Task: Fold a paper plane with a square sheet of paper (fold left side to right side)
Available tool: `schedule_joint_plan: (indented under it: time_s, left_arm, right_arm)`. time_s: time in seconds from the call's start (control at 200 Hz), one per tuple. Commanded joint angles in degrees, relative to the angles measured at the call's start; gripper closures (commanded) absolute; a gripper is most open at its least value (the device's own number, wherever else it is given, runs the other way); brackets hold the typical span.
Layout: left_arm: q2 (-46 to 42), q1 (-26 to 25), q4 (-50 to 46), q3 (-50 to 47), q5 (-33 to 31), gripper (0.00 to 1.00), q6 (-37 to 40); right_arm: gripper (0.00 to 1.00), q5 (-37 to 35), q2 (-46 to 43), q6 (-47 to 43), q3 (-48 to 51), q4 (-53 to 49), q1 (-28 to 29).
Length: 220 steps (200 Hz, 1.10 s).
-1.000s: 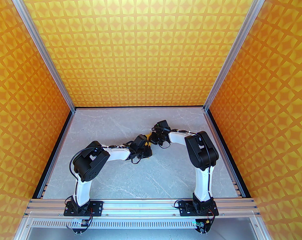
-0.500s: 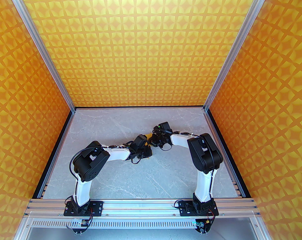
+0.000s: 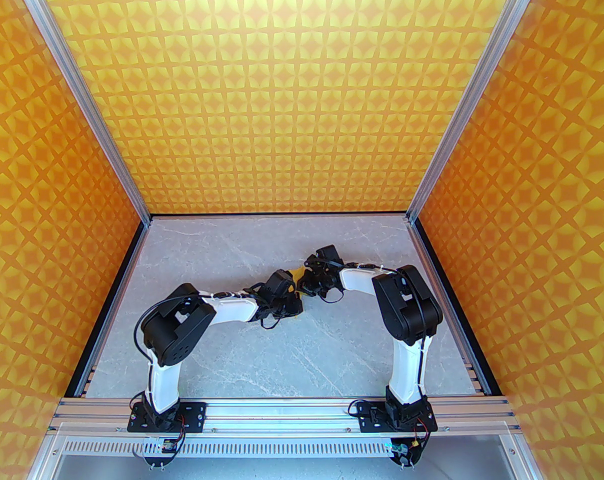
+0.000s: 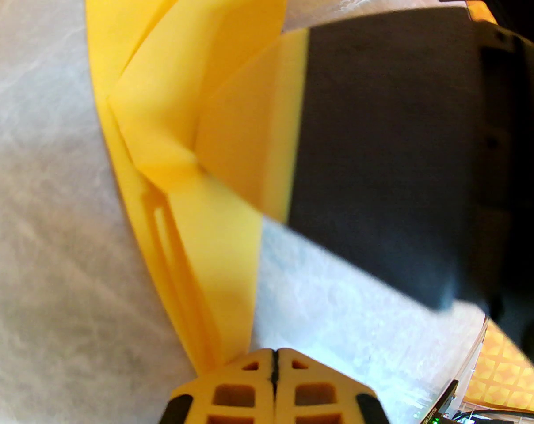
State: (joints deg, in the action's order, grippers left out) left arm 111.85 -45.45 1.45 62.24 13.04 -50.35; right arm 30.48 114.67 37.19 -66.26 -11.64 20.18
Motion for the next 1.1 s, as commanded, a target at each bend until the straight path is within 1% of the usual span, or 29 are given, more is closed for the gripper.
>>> schedule_joint_plan:
  time_s: [0.0, 0.185, 0.47, 0.84, 1.095]
  left_arm:
    - [-2.1, -0.4, -1.4, -1.4, 0.0, 0.99, 0.3]
    - [-1.7, -0.5, 0.0, -1.8, 1.0, 0.99, 0.0]
    - [-2.9, -1.0, -0.3, 0.4, 1.4, 0.98, 0.9]
    - [2.1, -1.2, -3.8, 5.5, 1.3, 0.98, 2.1]
    - [2.8, -1.1, -4.9, 3.2, 0.5, 0.99, 2.9]
  right_arm:
    - [1.00, -3.5, 1.7, -1.0, -0.3, -2.8, 0.0]
    - [1.00, -3.5, 1.9, -0.9, -0.1, -2.7, -0.1]
    - [1.00, -3.8, 2.4, -0.8, 0.0, -2.9, 0.0]
    - [1.00, -4.6, 2.4, -0.8, 0.3, -3.5, -0.1]
    - [1.00, -4.7, 2.3, -0.8, 0.3, -3.5, -0.1]
